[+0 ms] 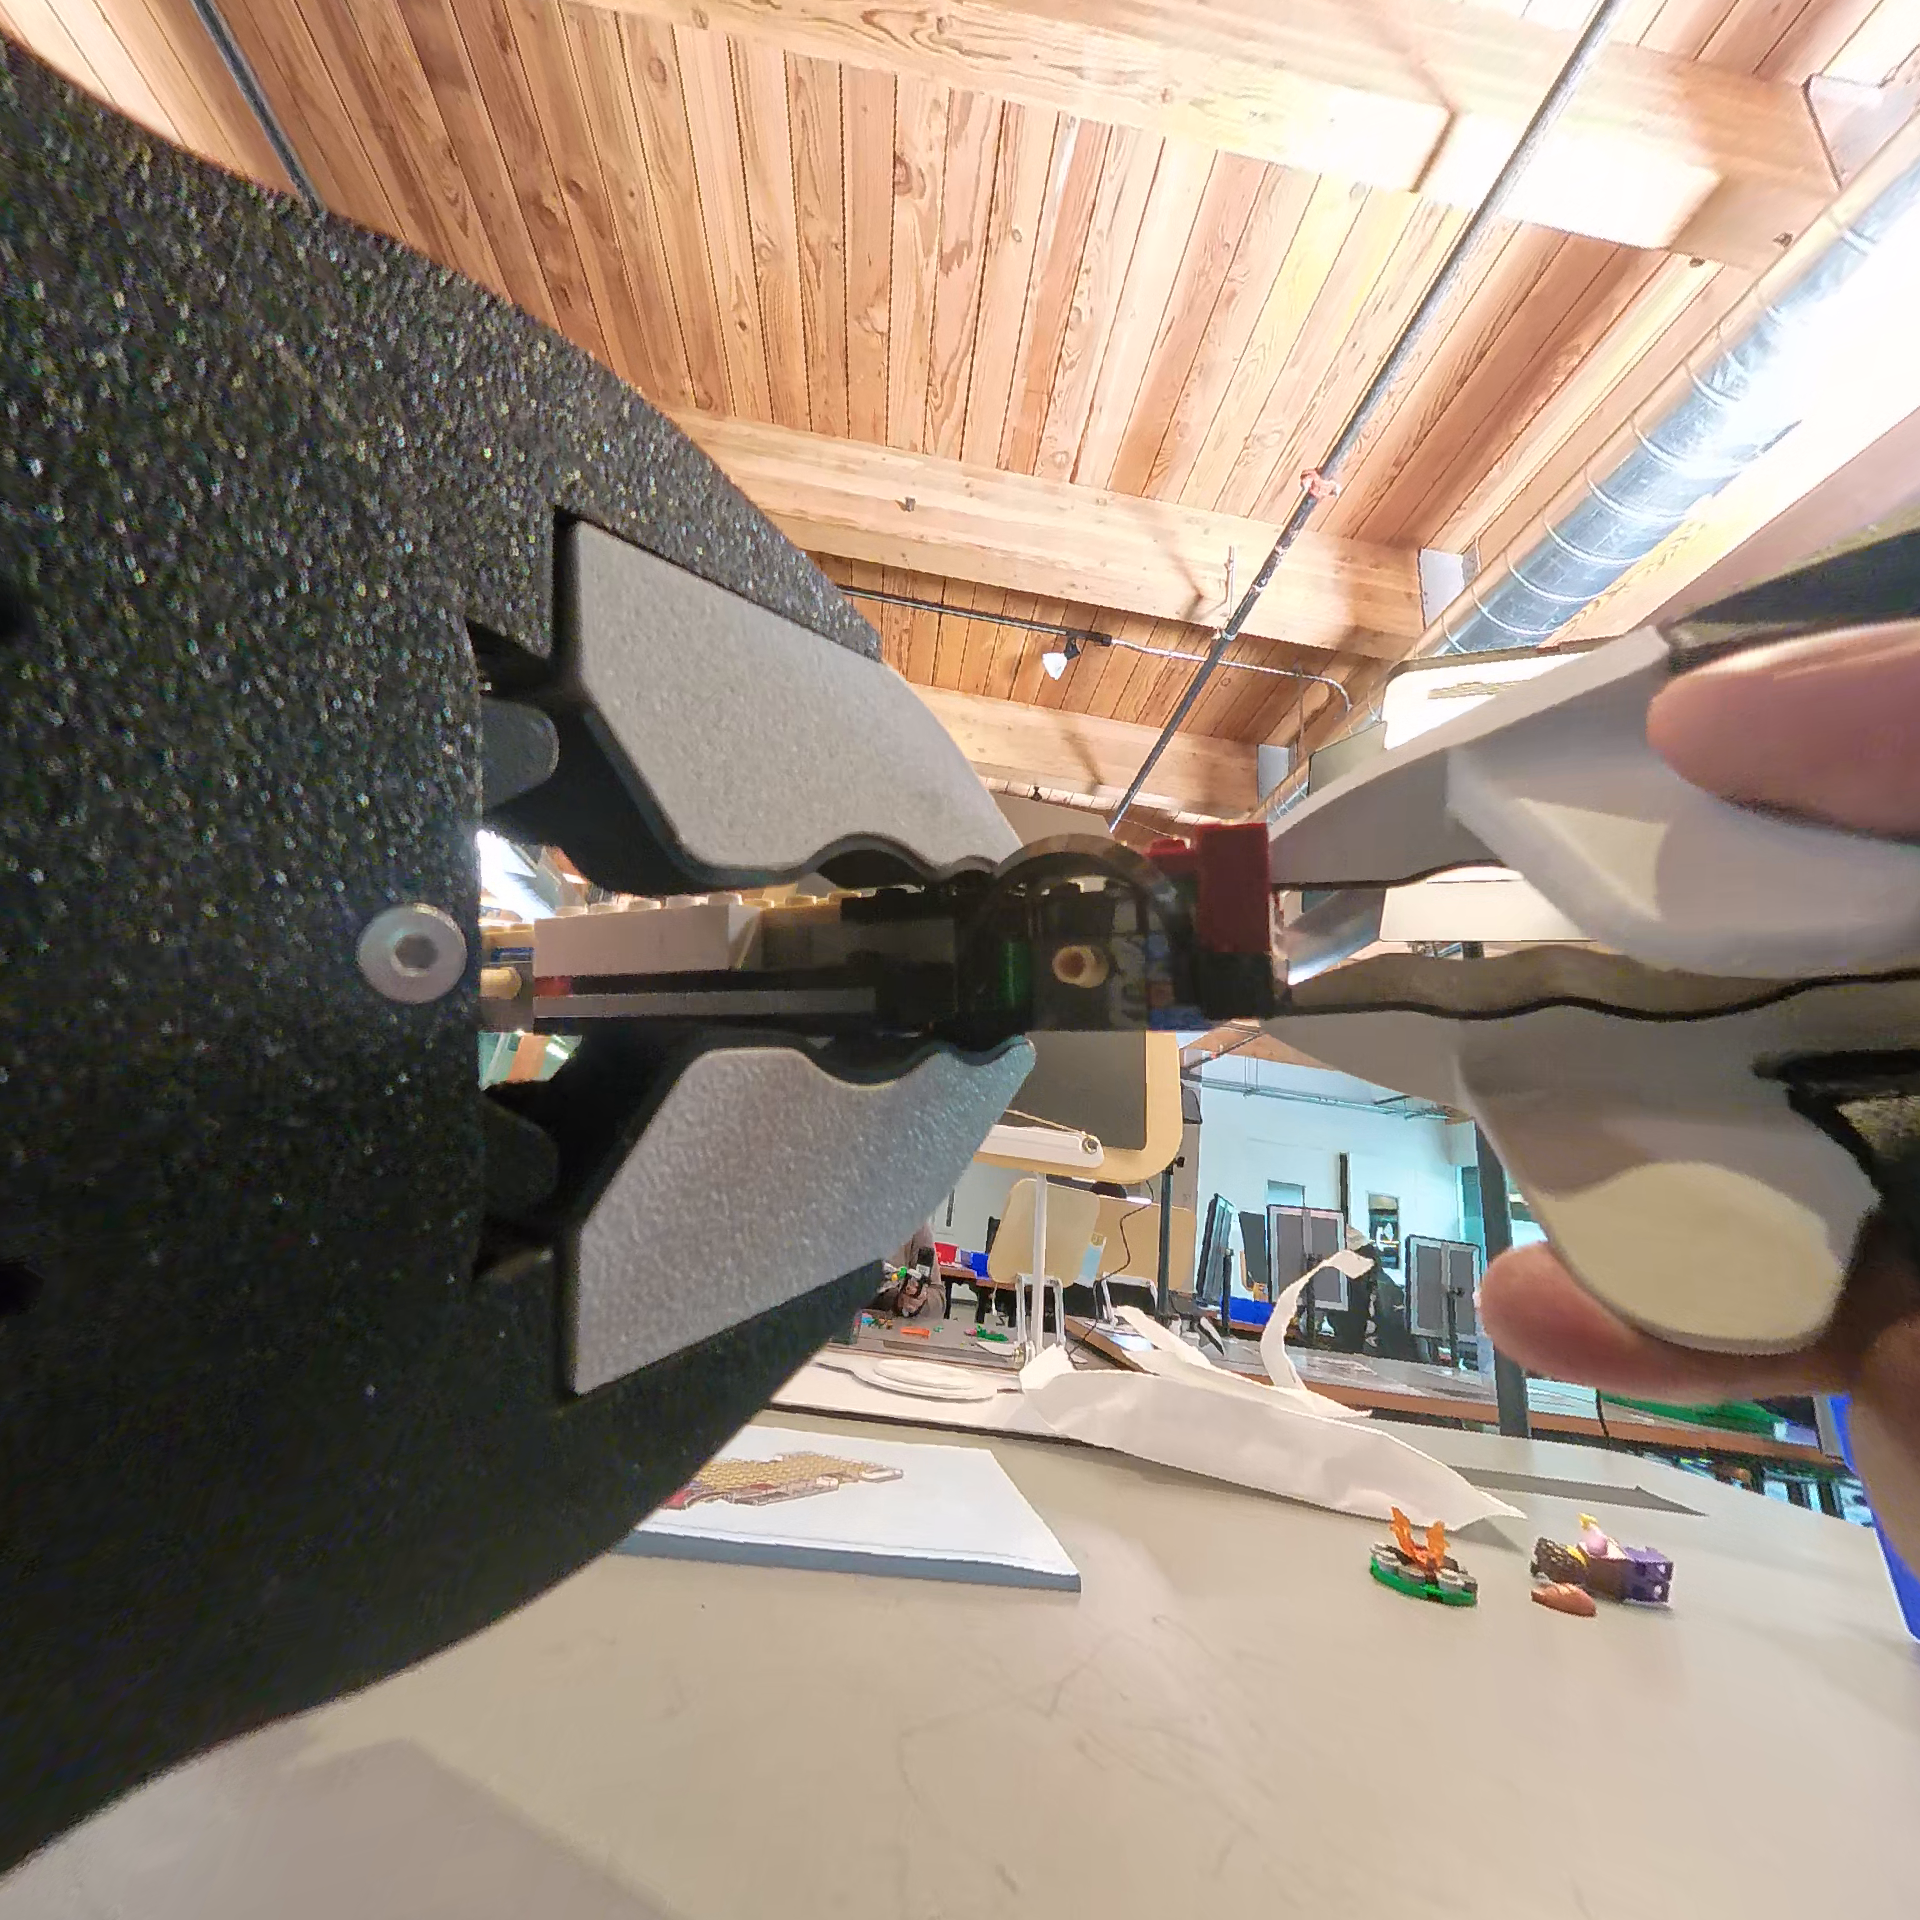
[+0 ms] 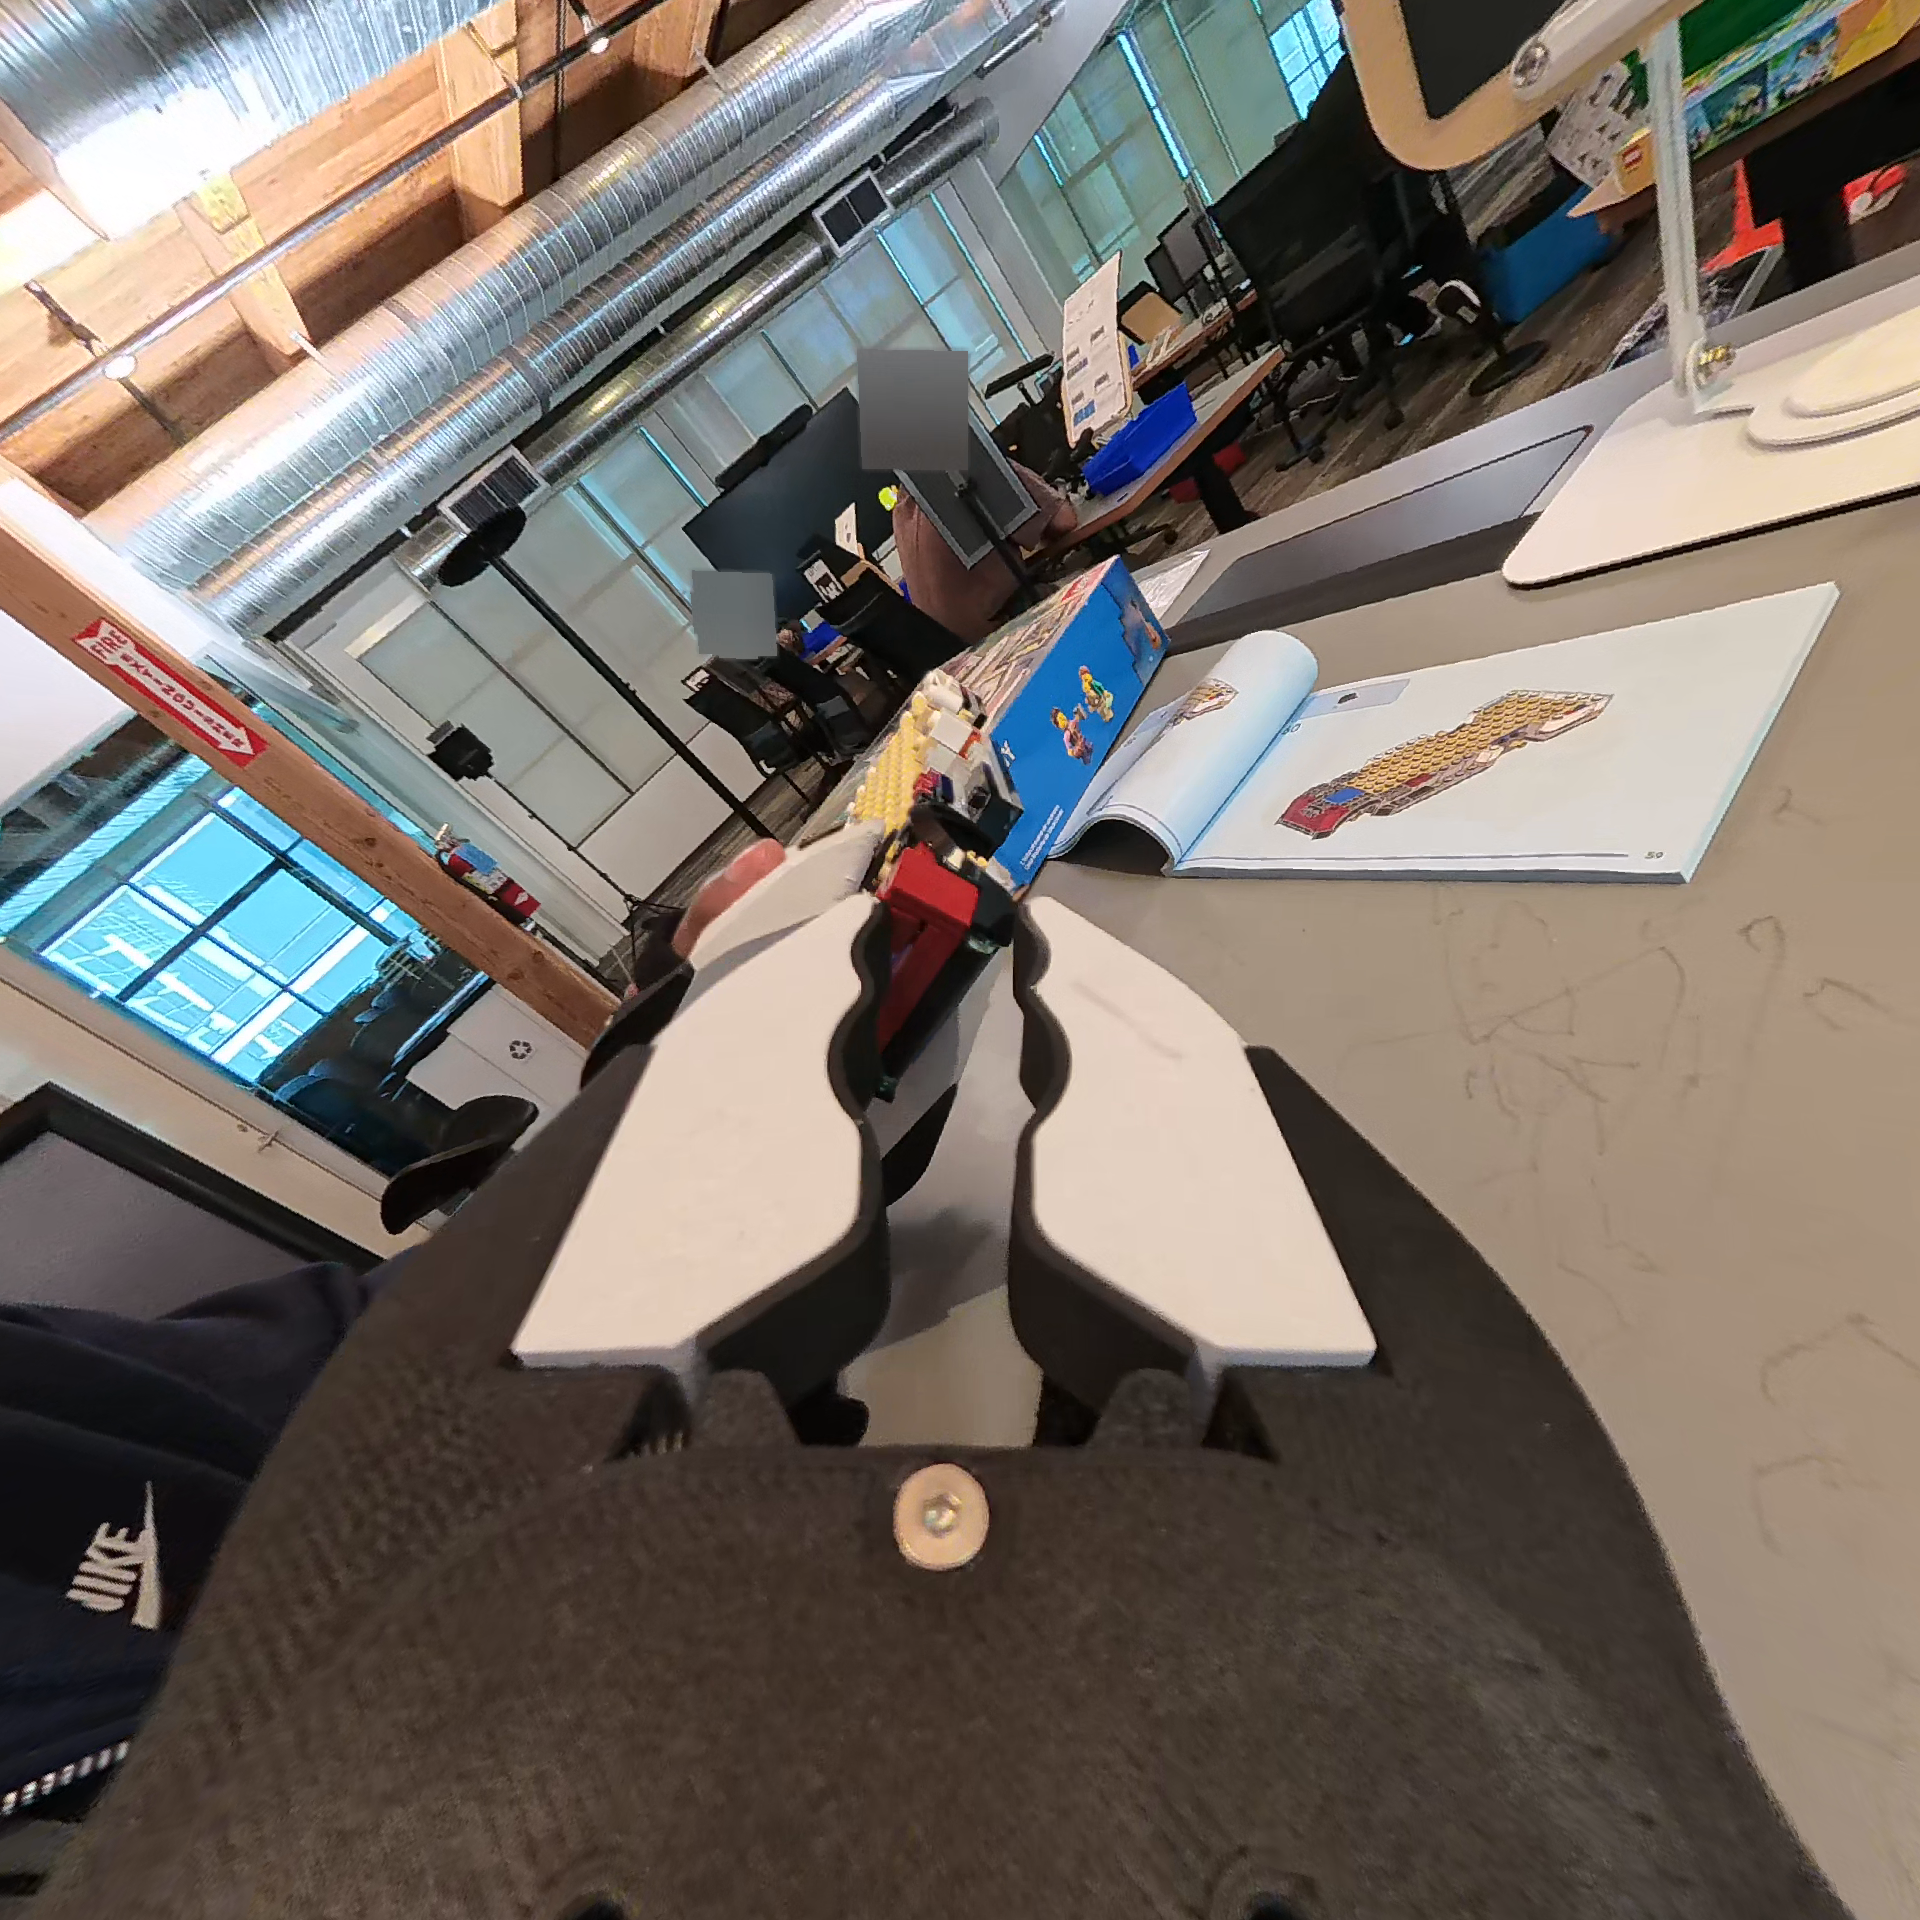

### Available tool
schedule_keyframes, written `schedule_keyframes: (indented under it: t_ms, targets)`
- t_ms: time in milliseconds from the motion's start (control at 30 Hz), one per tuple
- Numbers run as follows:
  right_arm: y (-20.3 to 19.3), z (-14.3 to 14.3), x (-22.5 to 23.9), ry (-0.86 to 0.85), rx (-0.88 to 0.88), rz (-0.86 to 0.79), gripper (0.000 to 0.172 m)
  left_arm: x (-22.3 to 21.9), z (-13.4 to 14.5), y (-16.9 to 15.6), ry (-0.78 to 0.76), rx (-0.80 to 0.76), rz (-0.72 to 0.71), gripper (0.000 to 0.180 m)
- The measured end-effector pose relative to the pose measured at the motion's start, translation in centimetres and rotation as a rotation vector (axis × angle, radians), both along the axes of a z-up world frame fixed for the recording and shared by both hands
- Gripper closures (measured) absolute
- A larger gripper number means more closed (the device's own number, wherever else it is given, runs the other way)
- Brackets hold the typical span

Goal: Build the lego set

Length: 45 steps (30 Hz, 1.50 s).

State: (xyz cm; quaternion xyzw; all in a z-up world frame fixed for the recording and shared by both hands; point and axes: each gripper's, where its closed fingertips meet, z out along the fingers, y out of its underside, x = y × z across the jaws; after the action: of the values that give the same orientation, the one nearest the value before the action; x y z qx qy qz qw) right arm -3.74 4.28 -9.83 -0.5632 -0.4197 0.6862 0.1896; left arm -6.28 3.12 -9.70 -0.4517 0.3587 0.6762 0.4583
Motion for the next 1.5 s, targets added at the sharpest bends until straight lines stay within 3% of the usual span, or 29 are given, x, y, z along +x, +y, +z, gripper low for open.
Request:
schedule_keyframes:
  t_ms: [800, 933, 1033, 1200, 1500]
  targets:
    - [-0.1, 0.3, 0.0, 0.022, 0.057, -0.04, 0.151, 0.3, 0.4, -0.1, 0.005, 0.0, -0.016, 0.157]
    - [0.0, 0.1, -0.3, -0.002, 0.03, -0.027, 0.148, -0.3, 0.1, 0.0, -0.086, 0.013, -0.022, 0.157]
    - [0.1, -0.2, -0.3, -0.019, 0.012, -0.018, 0.132, -1.5, 0.4, -0.3, -0.159, 0.041, -0.005, 0.157]
    - [-0.9, 0.1, -0.3, 0.005, 0.005, 0.036, 0.135, -2.7, 0.9, -1.0, -0.345, 0.081, -0.064, 0.157]
    - [-1.4, 0.0, -0.7, 0.053, 0.22, 0.031, 0.143, -3.0, 0.8, -1.4, -0.519, 0.074, -0.168, 0.157]
